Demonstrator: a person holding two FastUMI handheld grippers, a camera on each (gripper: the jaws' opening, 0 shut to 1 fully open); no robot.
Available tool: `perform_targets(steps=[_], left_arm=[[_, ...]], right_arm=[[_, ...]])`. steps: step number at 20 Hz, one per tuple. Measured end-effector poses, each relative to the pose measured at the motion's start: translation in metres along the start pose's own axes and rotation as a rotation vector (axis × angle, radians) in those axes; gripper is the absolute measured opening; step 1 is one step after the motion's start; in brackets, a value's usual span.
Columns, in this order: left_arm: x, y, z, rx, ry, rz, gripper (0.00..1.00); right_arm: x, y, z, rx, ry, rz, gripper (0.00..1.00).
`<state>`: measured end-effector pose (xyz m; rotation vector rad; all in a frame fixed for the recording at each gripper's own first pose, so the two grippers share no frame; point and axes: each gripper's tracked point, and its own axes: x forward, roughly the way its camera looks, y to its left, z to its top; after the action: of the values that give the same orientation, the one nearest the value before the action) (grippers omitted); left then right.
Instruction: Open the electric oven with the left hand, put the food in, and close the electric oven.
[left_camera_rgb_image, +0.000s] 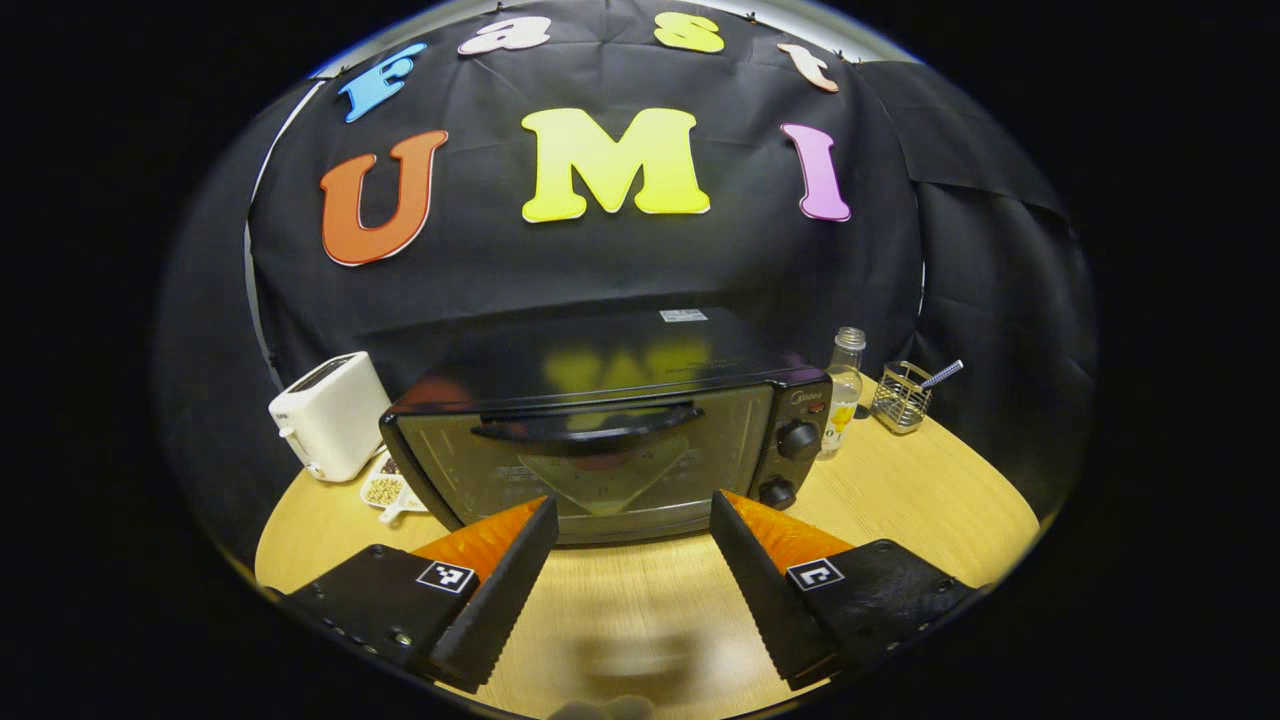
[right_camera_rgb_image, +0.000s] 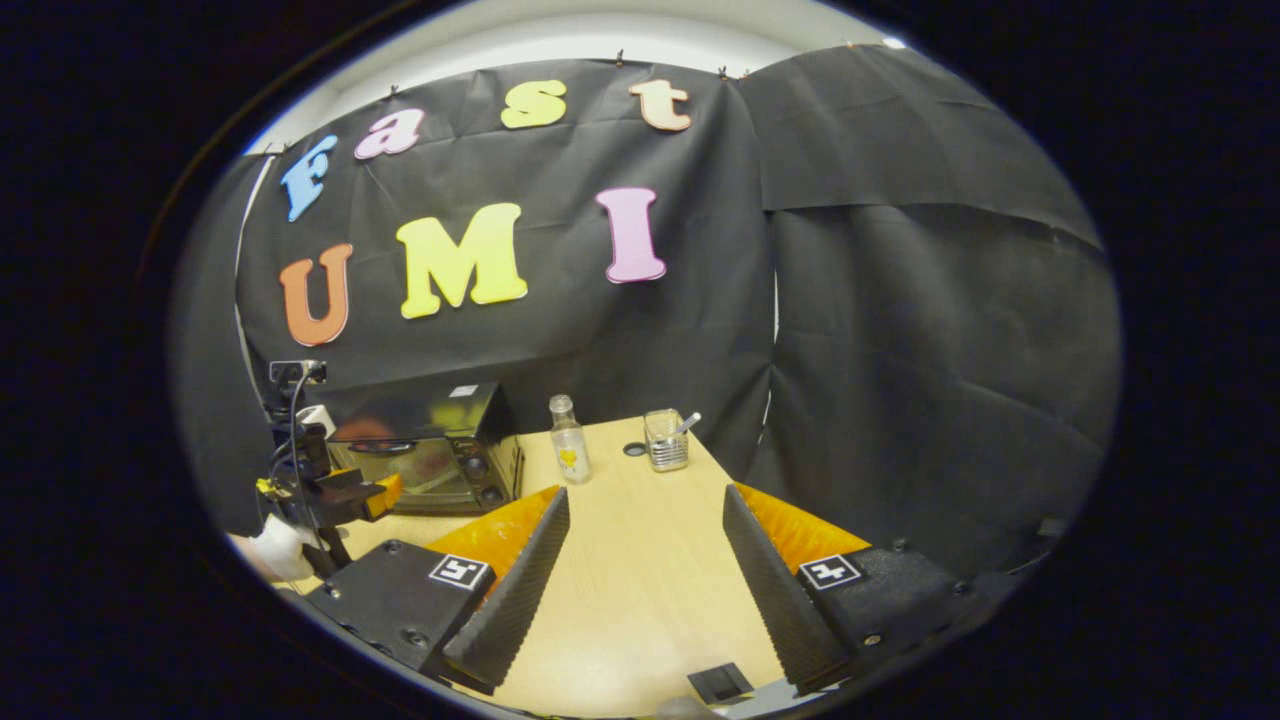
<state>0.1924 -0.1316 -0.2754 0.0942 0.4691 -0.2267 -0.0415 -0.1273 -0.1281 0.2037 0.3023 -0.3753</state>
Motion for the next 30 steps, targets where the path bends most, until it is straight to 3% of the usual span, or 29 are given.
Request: perform_targets(steps=[11, 15, 18, 23, 29, 30], left_arm=[[-0.012, -0.009, -0.017, -0.002, 0.02, -0.002, 0.97], [-0.043, -0.022, 0.002, -0.023, -0.024, -0.002, 0.98], [-0.092, -0.04, 0.035, -0.036, -0.098, -0.012, 0.98], [-0.222, -0.051, 0.101, -0.054, -0.275, 0.062, 0.97], [-0.382, -0.064, 0.113, -0.072, -0.401, 0.165, 1.0], [-0.402, -0.064, 0.108, -0.068, -0.408, 0.181, 0.96]], right_arm=[[-0.007, 0.002, 0.002, -0.049, 0.008, 0.018, 0.98], [-0.019, -0.001, 0.017, -0.063, -0.032, 0.056, 0.98], [-0.036, -0.004, 0.035, -0.057, -0.08, 0.111, 0.98], [-0.084, -0.024, 0.063, -0.091, -0.187, 0.223, 0.98], [-0.137, -0.057, 0.071, -0.095, -0.281, 0.332, 0.98], [-0.14, -0.063, 0.067, -0.096, -0.282, 0.327, 0.98]])
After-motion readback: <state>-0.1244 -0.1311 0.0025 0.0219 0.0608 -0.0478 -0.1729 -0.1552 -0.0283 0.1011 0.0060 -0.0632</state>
